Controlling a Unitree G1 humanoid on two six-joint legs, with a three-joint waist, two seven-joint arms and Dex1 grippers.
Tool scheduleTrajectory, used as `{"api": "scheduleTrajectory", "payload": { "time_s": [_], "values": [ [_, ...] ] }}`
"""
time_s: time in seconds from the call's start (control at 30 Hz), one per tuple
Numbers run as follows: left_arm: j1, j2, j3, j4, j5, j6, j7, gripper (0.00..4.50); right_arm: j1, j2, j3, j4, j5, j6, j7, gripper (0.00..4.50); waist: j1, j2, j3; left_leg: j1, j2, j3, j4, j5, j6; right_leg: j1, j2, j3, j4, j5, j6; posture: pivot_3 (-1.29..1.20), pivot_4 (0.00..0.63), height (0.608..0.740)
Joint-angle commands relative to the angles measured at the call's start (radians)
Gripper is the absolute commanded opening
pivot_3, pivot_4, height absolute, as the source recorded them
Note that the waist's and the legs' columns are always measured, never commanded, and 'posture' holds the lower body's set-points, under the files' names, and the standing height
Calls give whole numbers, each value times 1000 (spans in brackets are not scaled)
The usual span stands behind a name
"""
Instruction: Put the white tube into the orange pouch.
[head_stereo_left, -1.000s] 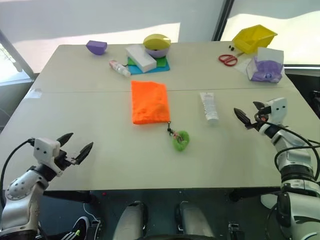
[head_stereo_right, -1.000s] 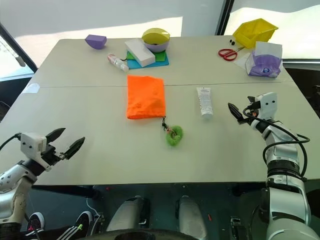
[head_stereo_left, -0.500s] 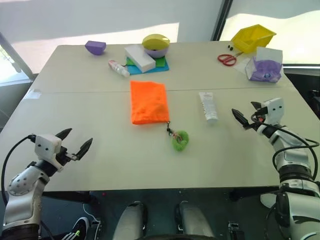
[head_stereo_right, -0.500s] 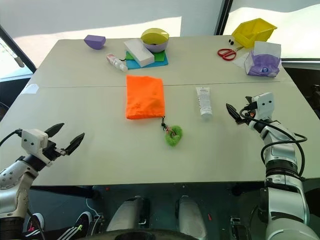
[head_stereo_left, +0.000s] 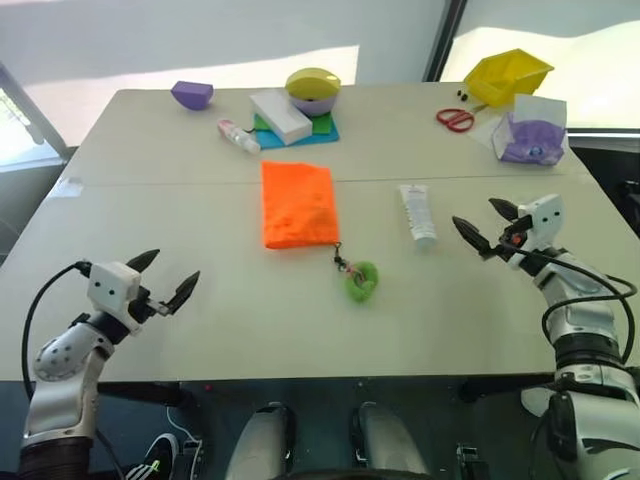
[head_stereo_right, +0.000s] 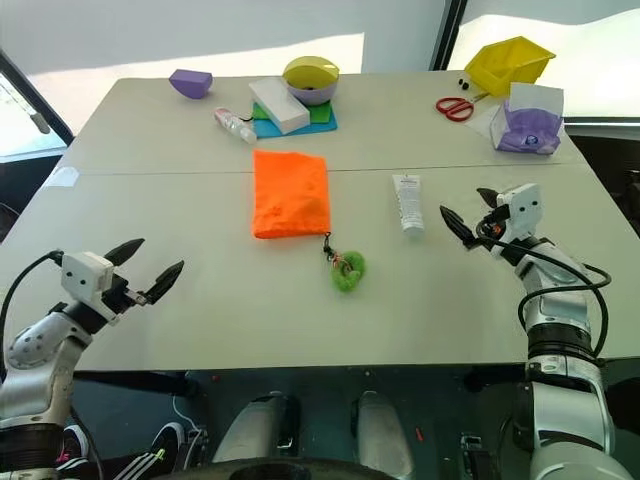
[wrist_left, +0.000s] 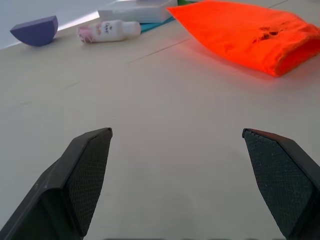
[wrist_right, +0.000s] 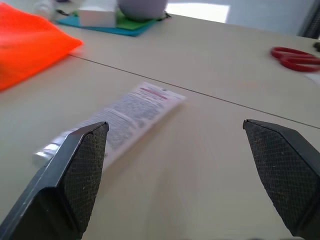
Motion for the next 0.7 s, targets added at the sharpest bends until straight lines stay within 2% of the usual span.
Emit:
{"api": "scheduleTrajectory", "payload": {
  "time_s": [0.03,0.13,0.23,0.37,0.53,0.63,0.7],
  "values": [
    [-66,7,-51,-47,59,-17,28,4469,66,1,45,-229,74,22,143,4500,3,0,0,0,0,0,0,0,0,0,0,0,0,0,0,0,150,740],
    [-134,2,-165,-36,196,-59,53,4469,138,25,127,-430,81,49,185,4500,1,0,0,1,0,0,0,0,0,1,0,0,1,0,0,0,150,740],
    [-210,-16,-265,-22,360,-86,138,4469,155,89,176,-541,64,91,104,4500,-3,0,0,1,0,0,1,0,0,1,1,0,2,0,1,0,150,740],
    [-287,-41,-356,-4,506,-91,225,4469,193,148,231,-592,-12,78,19,4500,2,0,0,1,0,0,2,1,0,0,1,1,3,1,2,0,150,740],
    [-343,-73,-417,39,622,-65,318,4469,215,164,240,-626,-22,77,-18,4500,4,0,0,-1,0,1,2,1,0,-3,2,1,3,1,2,0,150,740],
    [-370,-93,-437,61,638,-66,341,4469,217,152,239,-622,-23,74,-17,4500,3,-1,0,-1,0,3,2,1,0,-3,2,2,5,1,2,0,150,740],
    [-375,-119,-449,68,594,-62,310,4469,210,147,232,-612,-20,71,-20,4500,2,-1,0,0,0,3,3,2,1,-3,3,2,6,1,2,0,150,740]
  ]
}}
